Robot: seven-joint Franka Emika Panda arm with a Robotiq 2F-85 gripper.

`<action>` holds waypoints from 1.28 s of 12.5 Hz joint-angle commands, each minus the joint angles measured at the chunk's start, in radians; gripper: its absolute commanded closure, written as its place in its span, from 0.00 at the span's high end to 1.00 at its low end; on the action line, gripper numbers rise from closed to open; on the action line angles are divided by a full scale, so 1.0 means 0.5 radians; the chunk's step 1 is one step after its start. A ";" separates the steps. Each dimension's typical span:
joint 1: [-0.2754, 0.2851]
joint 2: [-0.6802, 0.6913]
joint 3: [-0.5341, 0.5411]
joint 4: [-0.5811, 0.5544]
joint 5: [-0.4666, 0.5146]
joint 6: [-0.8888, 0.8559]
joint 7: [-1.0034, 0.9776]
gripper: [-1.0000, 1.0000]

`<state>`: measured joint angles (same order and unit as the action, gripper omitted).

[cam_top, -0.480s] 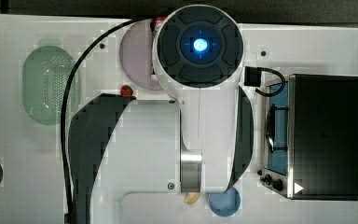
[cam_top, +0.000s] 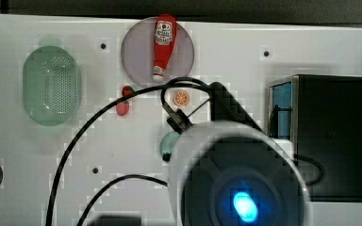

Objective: Flap open oven.

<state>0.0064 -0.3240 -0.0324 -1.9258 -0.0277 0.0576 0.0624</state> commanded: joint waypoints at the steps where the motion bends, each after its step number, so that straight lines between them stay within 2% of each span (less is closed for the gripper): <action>1: -0.053 0.074 -0.007 0.012 0.028 0.010 -0.071 1.00; 2: -0.053 0.073 -0.007 0.012 0.028 0.010 -0.071 0.95; 8: -0.061 0.076 -0.036 -0.018 0.026 0.008 -0.071 0.23; 9: -0.062 0.078 -0.049 -0.043 0.025 0.011 -0.071 0.18; 12: -0.062 0.099 -0.092 -0.147 -0.005 0.024 -0.169 0.18; 16: -0.068 0.105 -0.167 -0.345 -0.150 0.313 -0.659 0.18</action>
<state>-0.0245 -0.2725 -0.0978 -2.0801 -0.1125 0.1953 -0.1279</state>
